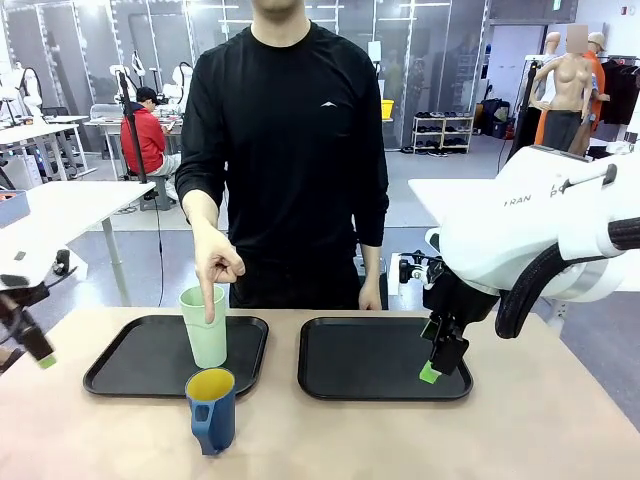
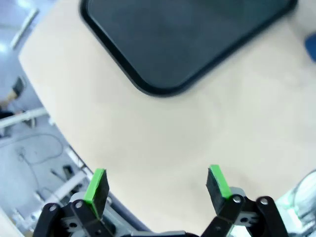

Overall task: Sort and store the cups by type.
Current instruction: Pick up the Handle plastic cup and place it into the empty Flat Tray.

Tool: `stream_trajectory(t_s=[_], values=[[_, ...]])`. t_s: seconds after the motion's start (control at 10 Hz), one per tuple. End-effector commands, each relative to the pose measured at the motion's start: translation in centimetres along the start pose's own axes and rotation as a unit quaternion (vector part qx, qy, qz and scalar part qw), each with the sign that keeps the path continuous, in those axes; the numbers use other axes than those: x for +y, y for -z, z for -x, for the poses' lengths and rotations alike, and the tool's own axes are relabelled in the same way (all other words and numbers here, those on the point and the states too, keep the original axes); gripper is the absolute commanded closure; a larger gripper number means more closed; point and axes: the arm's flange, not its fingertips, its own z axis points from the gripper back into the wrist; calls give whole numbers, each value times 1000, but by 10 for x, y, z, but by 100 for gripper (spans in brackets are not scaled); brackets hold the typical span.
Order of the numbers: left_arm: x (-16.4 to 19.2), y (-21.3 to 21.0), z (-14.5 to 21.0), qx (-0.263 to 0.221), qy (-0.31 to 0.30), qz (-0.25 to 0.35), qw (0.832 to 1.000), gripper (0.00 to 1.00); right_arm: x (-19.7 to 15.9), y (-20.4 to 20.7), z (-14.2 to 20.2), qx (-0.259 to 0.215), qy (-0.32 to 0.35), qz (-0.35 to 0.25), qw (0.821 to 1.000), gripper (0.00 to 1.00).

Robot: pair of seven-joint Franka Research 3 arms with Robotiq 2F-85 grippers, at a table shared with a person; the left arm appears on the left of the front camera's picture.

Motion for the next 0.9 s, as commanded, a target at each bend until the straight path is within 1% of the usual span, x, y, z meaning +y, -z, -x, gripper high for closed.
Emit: stream_trajectory(t_s=[0.0, 0.1, 0.2, 0.3, 0.4, 0.5, 0.6, 0.7, 0.8], values=[[-7, -3, 21, -48, 102, 5, 994, 0, 1, -1, 1, 3, 0, 4, 1000, 0], [-13, -1, 24, -83, 162, 3, 983, 0, 1, -1, 1, 3, 0, 4, 1000, 0], [-15, 0, 26, -95, 183, 7, 979, 0, 1, -1, 1, 3, 0, 4, 1000, 0], [-18, 3, 27, -98, 223, 33, 969, 0, 1, -1, 1, 3, 0, 4, 1000, 0], [-20, 5, 28, -76, 245, 46, 965, 0, 1, -1, 1, 3, 0, 4, 1000, 0], [-22, 6, 30, -57, 267, 74, 959, 0, 1, -1, 1, 3, 0, 4, 1000, 0], [-22, 7, 28, -39, 279, 80, 956, 0, 1, -1, 1, 3, 0, 4, 1000, 0], [-21, 8, 25, -31, 290, 79, 953, 0, 1, -1, 1, 3, 0, 4, 1000, 0], [-18, 9, 21, -38, 285, 68, 955, 0, 1, -1, 1, 3, 0, 4, 1000, 0]])
